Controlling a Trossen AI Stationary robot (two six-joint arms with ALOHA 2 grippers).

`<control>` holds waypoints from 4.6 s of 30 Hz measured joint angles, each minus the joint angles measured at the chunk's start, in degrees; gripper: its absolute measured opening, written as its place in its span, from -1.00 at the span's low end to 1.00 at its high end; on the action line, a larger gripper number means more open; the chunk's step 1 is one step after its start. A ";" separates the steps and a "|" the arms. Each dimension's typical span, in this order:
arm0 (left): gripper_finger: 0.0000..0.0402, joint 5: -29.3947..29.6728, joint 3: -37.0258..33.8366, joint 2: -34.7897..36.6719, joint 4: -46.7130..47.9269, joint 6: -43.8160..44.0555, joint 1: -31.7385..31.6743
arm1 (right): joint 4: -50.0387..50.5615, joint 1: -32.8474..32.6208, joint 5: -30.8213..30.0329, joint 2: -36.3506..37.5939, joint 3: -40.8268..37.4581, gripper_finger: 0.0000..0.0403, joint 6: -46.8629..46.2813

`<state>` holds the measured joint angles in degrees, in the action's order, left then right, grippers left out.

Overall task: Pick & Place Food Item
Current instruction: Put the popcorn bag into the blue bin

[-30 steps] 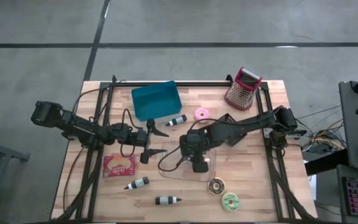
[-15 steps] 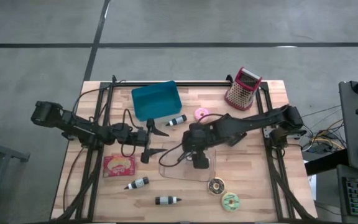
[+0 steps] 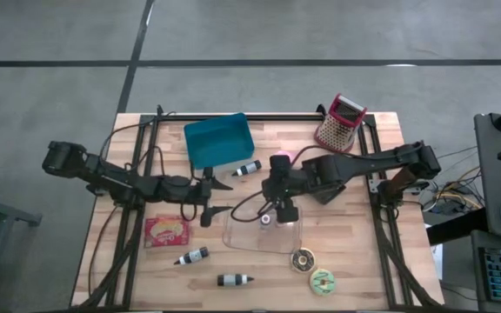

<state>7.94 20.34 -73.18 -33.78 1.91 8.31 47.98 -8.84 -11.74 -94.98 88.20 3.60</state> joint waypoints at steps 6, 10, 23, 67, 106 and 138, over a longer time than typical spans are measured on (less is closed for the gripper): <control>0.47 2.75 0.00 8.07 15.34 4.58 2.27 | 2.44 -0.04 -0.96 1.19 -0.69 0.16 -0.46; 0.47 5.98 0.64 15.27 26.63 8.36 5.05 | 2.87 -0.66 -2.48 2.96 -1.04 0.16 -1.22; 0.47 6.81 8.12 20.75 63.66 27.04 14.86 | 5.88 -6.05 -7.81 6.40 -1.35 0.16 -5.44; 0.47 -23.64 3.35 10.58 75.01 30.75 9.57 | 6.25 -9.31 -3.54 6.40 -3.62 0.16 -6.58; 0.45 11.01 11.68 -5.45 52.03 20.77 -9.18 | 6.75 -9.33 -3.38 6.40 -4.21 0.16 -6.25; 0.45 -22.93 12.31 -12.26 51.37 10.67 -22.61 | 7.55 -9.42 1.74 6.40 -4.85 0.16 -5.32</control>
<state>-14.98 32.64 -85.45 17.59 12.58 -14.31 55.53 -18.26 -10.00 -88.58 83.35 -1.72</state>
